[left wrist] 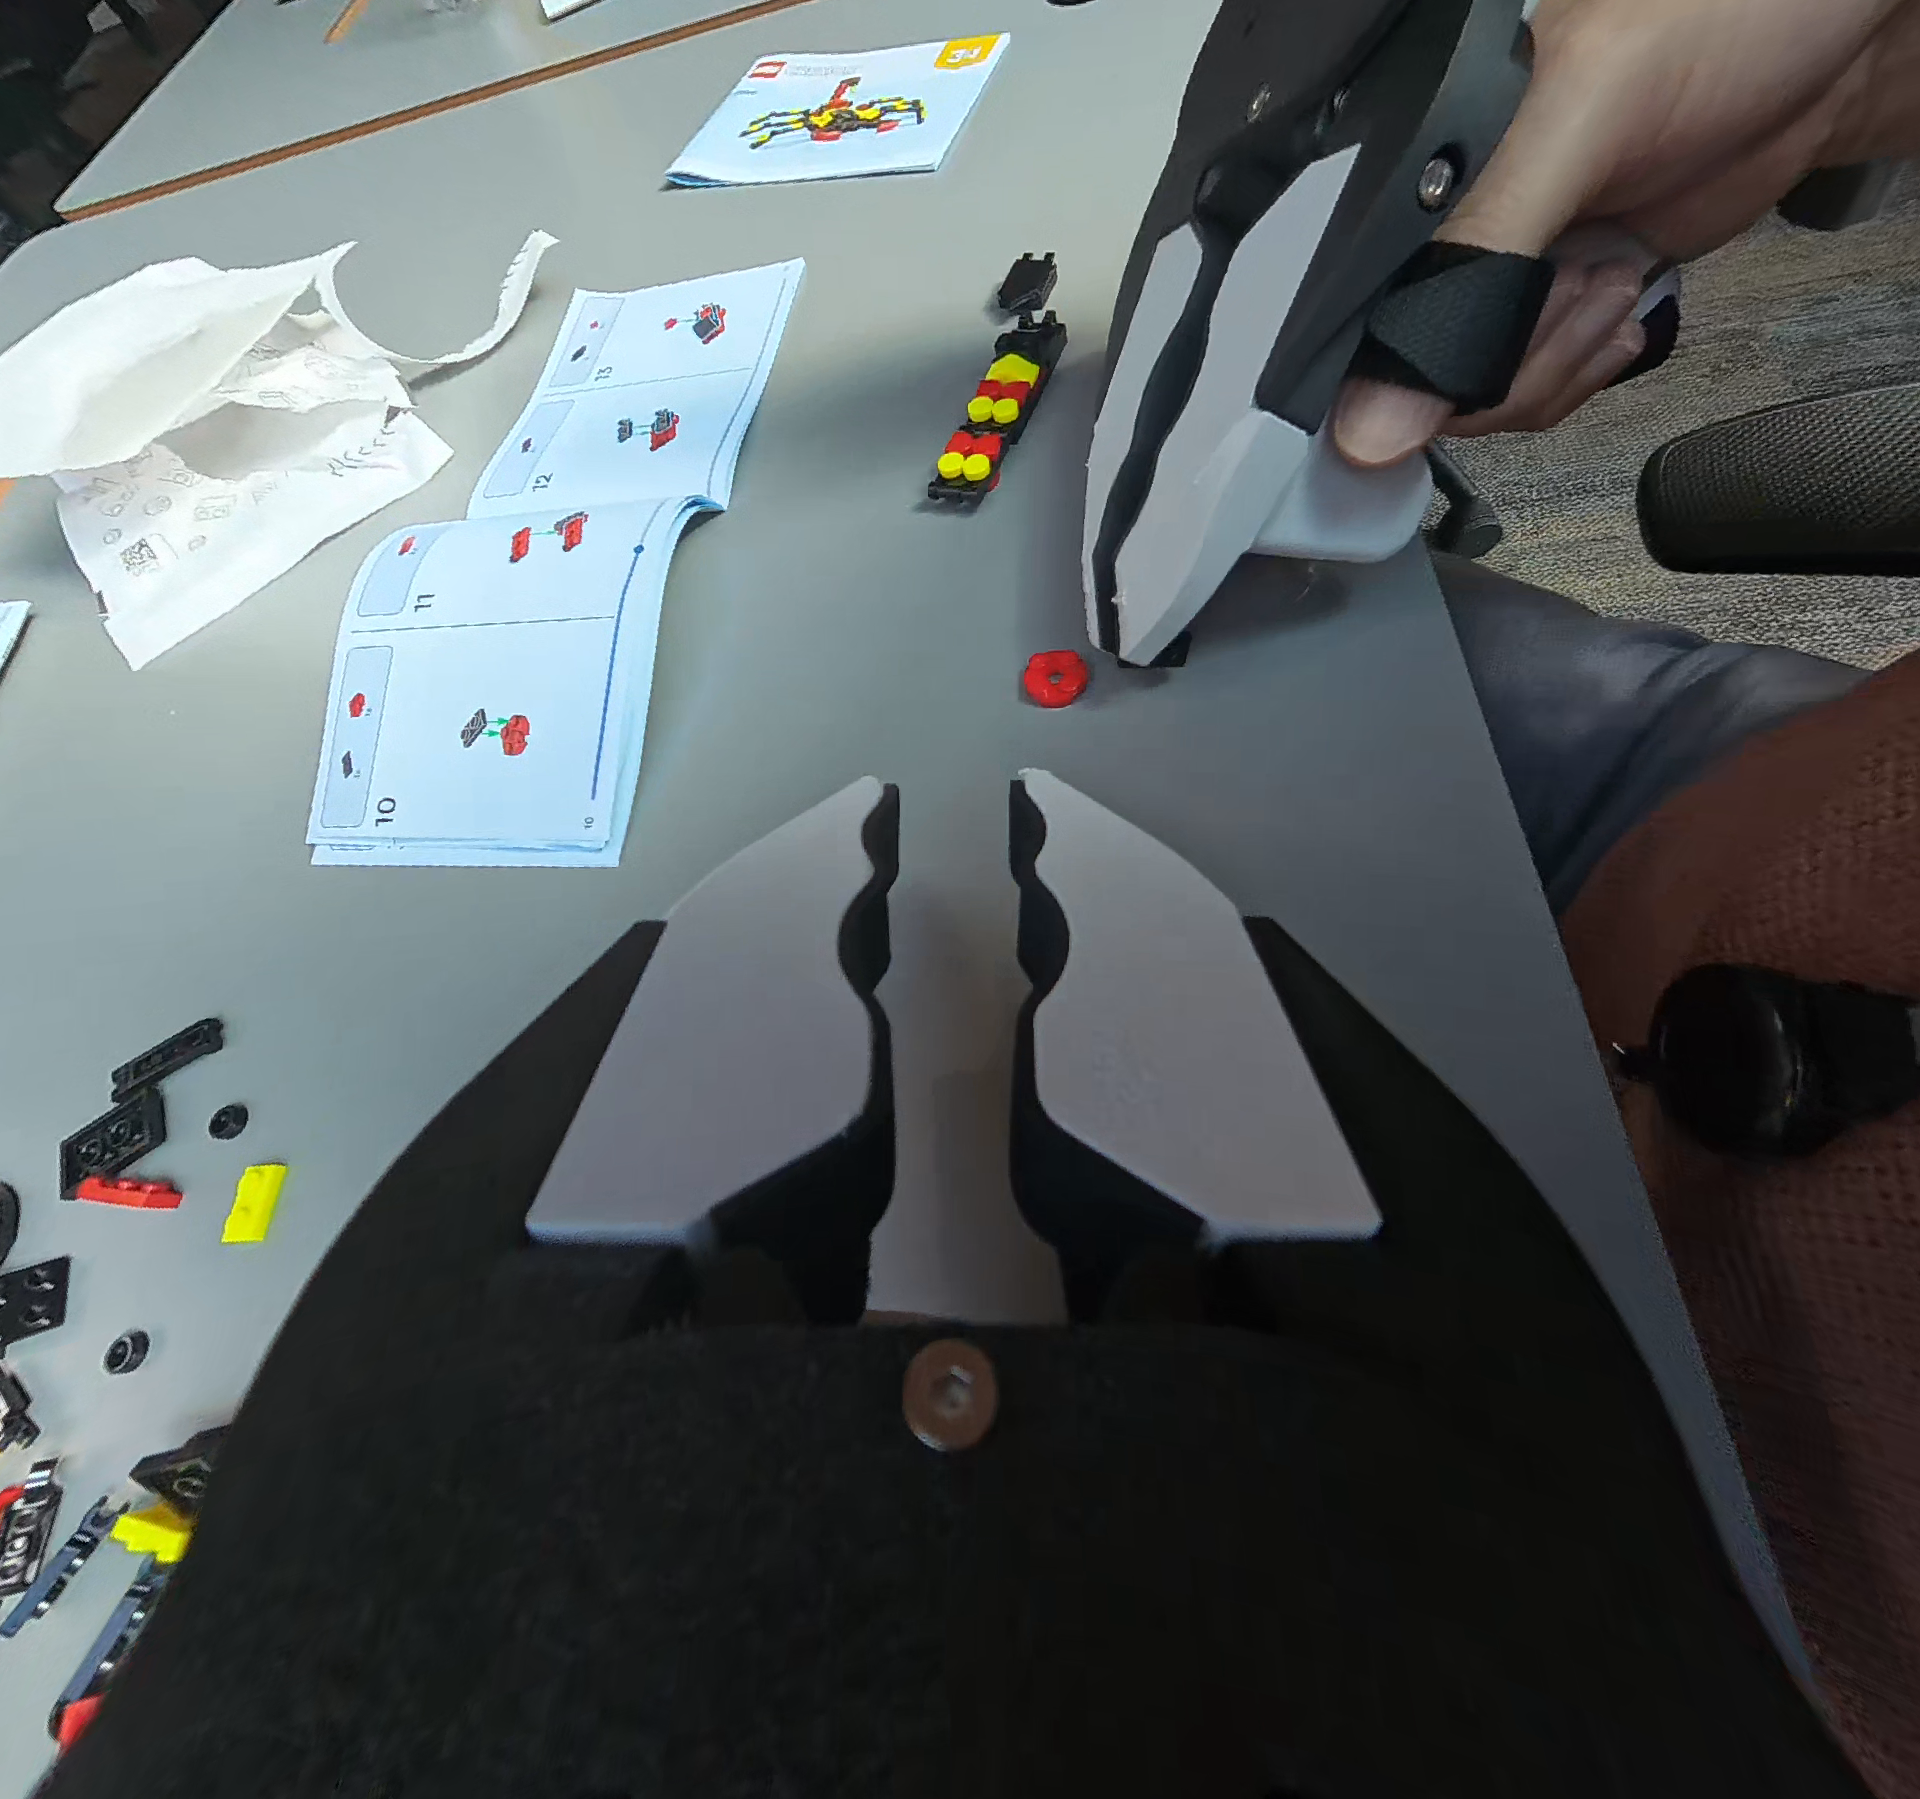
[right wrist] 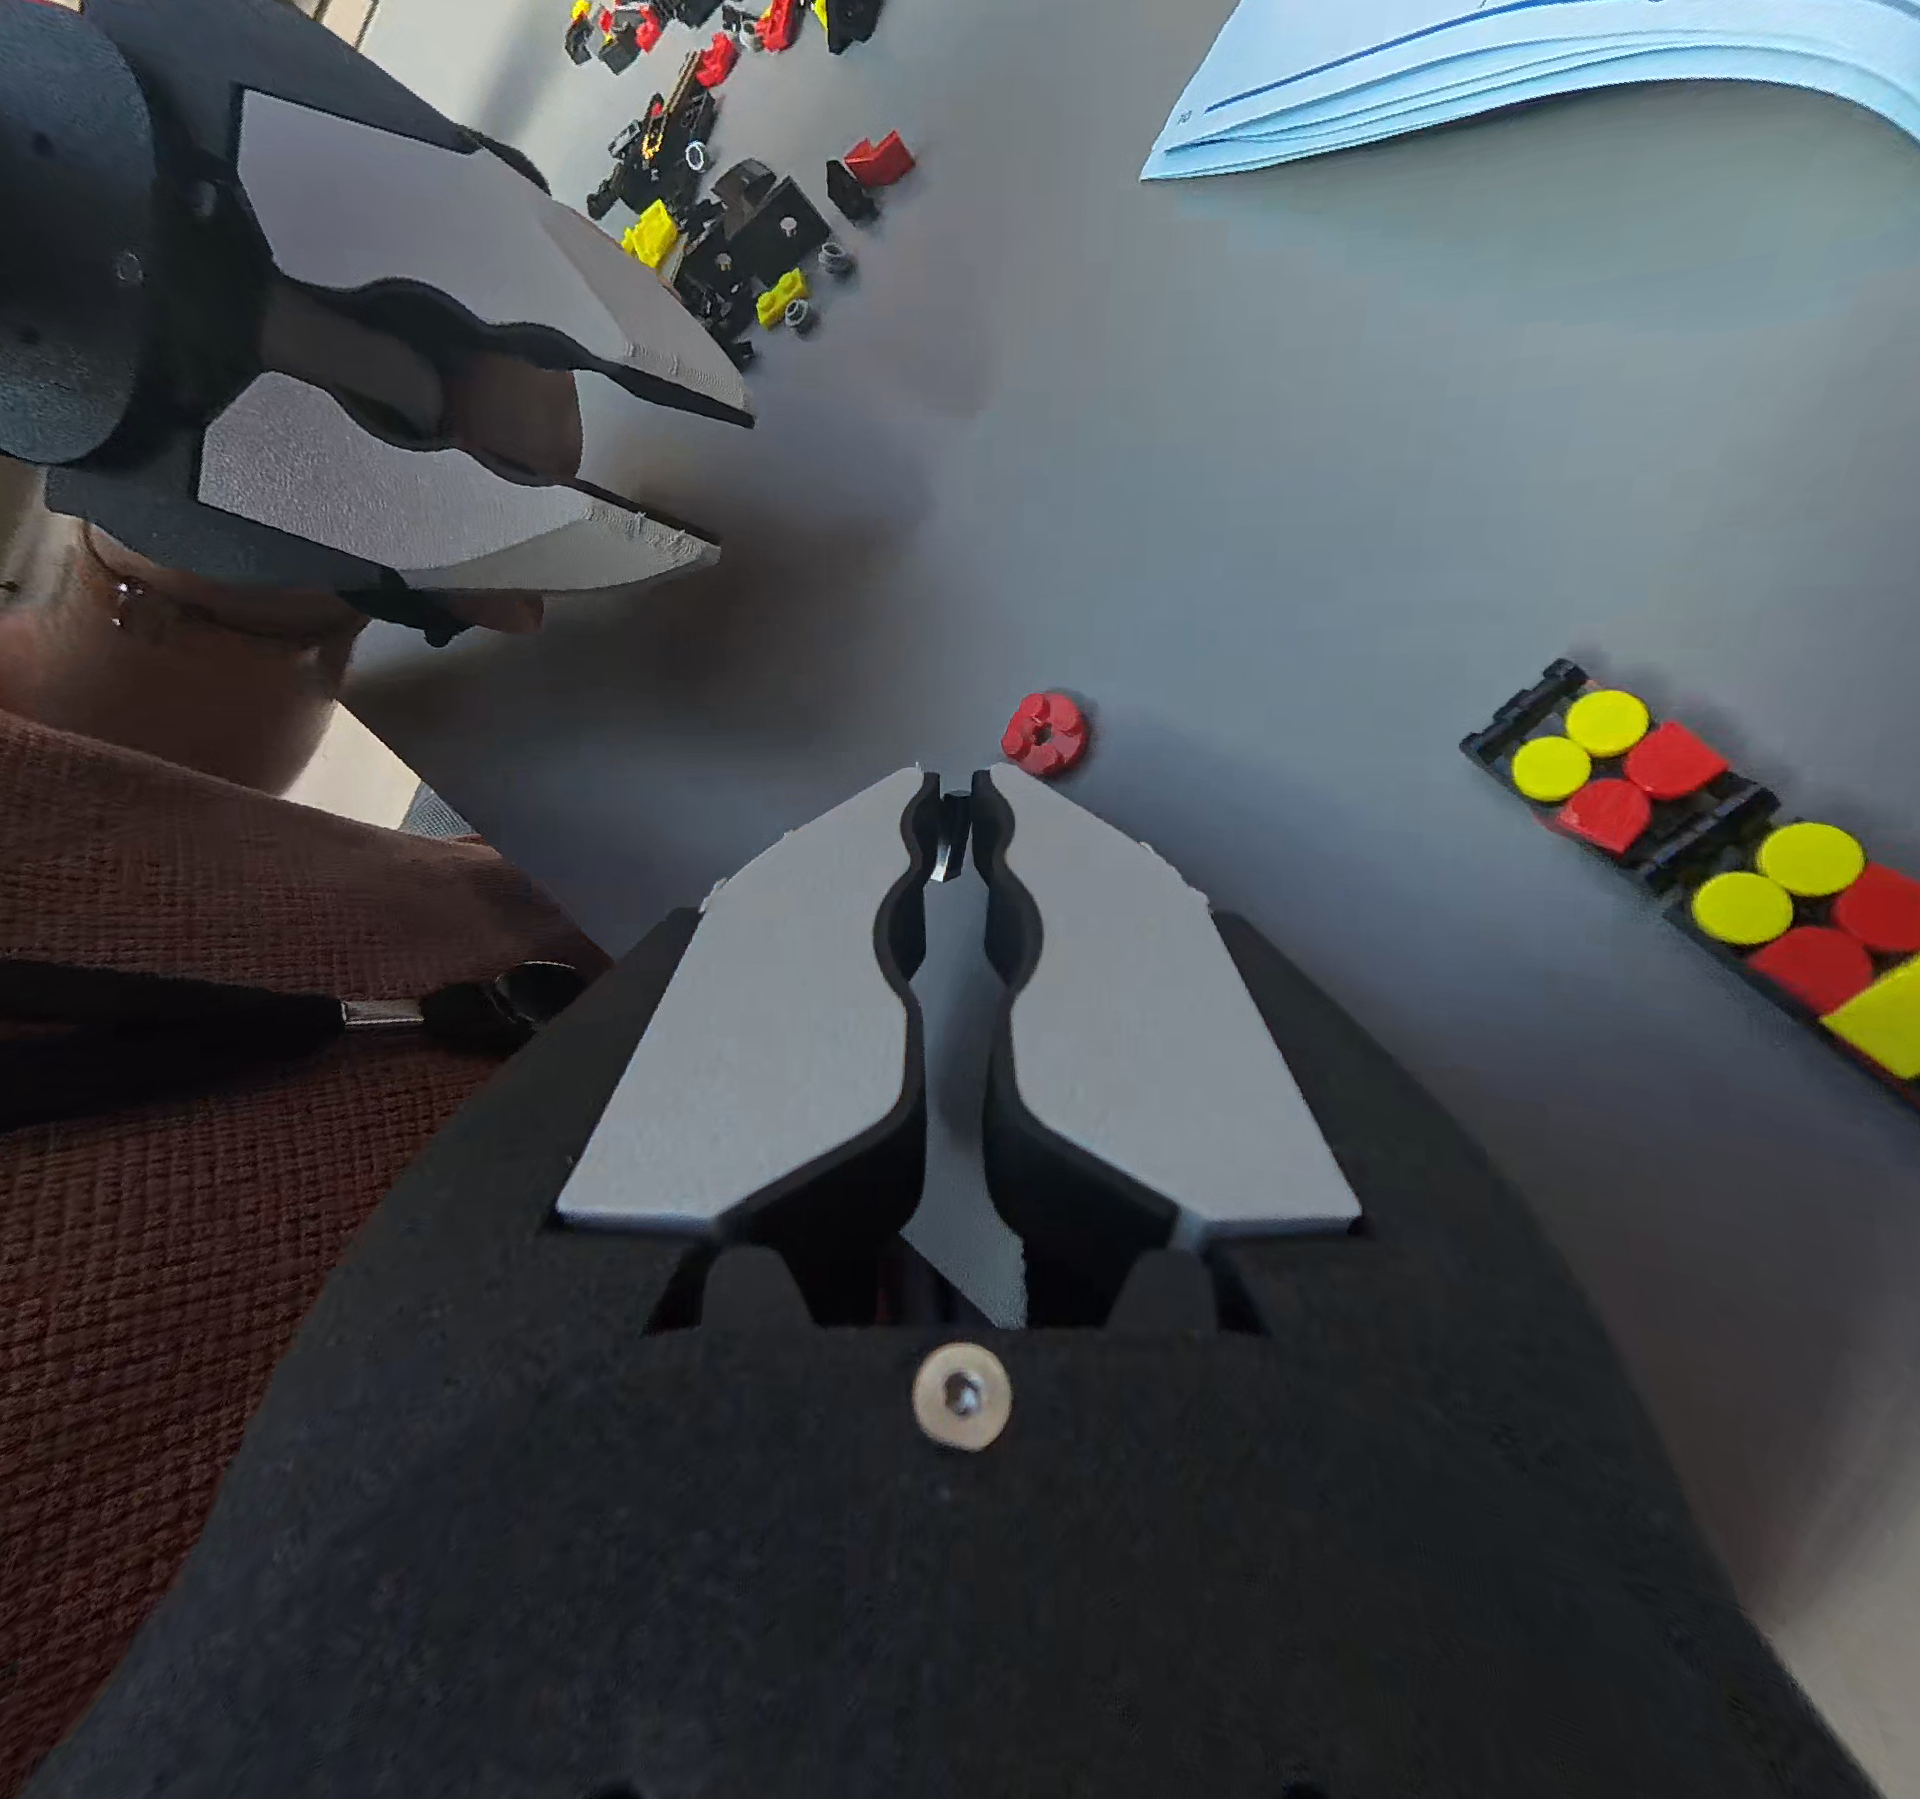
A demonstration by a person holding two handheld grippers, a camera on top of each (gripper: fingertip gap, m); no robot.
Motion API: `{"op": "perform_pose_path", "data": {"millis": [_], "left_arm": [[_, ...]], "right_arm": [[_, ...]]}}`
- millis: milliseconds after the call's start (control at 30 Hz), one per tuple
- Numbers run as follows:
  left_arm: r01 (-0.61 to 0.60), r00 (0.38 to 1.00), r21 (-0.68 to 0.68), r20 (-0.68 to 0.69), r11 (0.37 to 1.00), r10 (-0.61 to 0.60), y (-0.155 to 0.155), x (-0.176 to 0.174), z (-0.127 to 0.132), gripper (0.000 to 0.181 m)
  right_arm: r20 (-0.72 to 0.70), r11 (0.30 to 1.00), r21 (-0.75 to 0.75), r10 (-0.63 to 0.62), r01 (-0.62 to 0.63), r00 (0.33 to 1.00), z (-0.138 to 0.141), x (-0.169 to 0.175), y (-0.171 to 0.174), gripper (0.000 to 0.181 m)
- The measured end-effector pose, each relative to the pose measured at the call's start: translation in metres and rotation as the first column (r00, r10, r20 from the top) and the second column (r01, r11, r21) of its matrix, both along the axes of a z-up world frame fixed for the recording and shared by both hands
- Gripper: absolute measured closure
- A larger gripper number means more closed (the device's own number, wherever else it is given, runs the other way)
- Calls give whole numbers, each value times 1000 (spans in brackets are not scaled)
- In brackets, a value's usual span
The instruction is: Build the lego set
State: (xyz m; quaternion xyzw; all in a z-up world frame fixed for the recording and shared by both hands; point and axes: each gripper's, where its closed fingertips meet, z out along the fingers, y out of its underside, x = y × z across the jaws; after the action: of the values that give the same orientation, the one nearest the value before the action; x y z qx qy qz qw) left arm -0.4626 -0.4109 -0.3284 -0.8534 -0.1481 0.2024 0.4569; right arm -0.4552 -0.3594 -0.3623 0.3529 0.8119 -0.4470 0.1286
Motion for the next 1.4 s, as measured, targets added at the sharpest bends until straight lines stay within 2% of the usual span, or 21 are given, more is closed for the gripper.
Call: {"op": "perform_pose_path", "data": {"millis": [100,233,333,400,467,567,700,900,1100,1233,1400], "left_arm": [[8,1000,10,22,1000,-8,3,-7,-2,161],[4,999,5,39,1000,-5,4,-15,-7,161],[-2,999,11,47,1000,2,3,-19,-7,161],[-11,999,2,42,1000,11,1,-20,-7,161],[-12,999,-20,39,1000,13,-1,-19,-7,161],[29,999,-57,39,998,-27,3,-9,-10,161],[80,994,-102,87,992,-71,17,5,-19,160],[111,980,-129,178,985,-87,41,18,-30,151],[106,968,-178,243,978,-61,50,17,-44,147],[98,967,-166,251,981,-55,50,17,-44,164],[26,982,-36,190,999,-18,49,3,-24,165]], "right_arm": [[3,999,19,36,-36,999,-1,-2,-1,173],[5,998,21,65,-65,998,2,-5,0,154],[-17,997,15,70,-70,997,8,-13,9,155],[-120,997,56,67,-61,990,13,-19,21,164],[-204,988,122,117,-93,972,13,-11,28,168],[-233,976,163,179,-143,956,6,10,18,168],[-275,962,228,213,-151,938,-3,15,8,167],[-269,977,180,160,-114,950,3,0,23,168],[-264,982,133,162,-131,951,2,-2,27,168],[-267,981,120,178,-151,947,1,-2,27,168],[-273,984,58,177,-167,946,8,-4,21,168]]}}
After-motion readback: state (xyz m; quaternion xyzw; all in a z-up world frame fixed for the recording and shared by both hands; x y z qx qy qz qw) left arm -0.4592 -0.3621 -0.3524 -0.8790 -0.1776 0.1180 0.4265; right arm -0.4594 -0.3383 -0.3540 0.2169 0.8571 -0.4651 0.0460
